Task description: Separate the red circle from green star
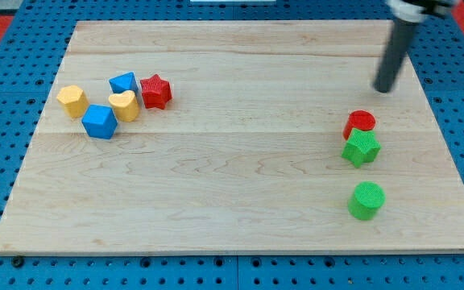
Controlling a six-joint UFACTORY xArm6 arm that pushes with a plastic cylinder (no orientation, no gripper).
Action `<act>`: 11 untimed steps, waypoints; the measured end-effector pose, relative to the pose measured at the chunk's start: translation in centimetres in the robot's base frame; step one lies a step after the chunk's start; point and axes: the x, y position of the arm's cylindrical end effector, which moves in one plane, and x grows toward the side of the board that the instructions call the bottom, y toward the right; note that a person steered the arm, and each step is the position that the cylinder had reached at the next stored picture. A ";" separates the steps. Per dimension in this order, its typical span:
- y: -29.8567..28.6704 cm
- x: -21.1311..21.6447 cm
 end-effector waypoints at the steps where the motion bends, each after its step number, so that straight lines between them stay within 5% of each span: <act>1: 6.8 1.8; 2: 7.0 3.3; 4: -6.7 3.6; 5: -8.3 2.8; 6: -2.0 4.5; 7: -1.4 11.1; 8: -9.8 8.6; 10: -1.2 5.0; 11: -9.0 3.6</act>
